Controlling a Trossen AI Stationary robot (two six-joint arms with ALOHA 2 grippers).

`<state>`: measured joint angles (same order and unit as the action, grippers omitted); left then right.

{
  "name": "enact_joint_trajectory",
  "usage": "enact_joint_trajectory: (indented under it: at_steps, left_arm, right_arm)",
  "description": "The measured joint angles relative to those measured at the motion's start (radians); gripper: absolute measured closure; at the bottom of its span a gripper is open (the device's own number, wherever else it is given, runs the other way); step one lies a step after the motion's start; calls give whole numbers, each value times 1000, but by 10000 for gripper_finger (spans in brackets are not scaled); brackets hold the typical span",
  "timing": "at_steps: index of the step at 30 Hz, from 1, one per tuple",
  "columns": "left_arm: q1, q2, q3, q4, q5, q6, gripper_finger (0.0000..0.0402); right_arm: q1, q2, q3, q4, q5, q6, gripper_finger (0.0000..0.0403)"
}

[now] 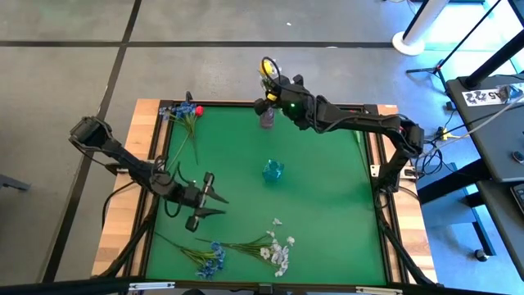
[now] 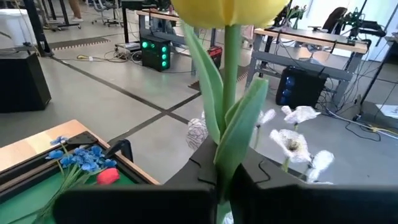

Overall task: Sort flowers into vase by color
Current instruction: Put the yellow tulip into the violet vase

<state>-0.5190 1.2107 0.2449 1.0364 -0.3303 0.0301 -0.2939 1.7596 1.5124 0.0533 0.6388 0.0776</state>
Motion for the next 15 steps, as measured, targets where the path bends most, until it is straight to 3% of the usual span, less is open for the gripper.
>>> enact_joint_trajectory:
  at_steps: [4,10,15]
  left_arm:
    - [3,-49,97,-207,-100,77,264]
    - [6,-150,291,-663,-226,8,264]
    - [2,-194,383,-845,-273,-28,264]
  right_arm:
    - [-4,27,-4,-39,1,3,385]
    - [-21,78,-1,-81,-4,25,384]
    - [-37,117,-5,-126,-27,33,384]
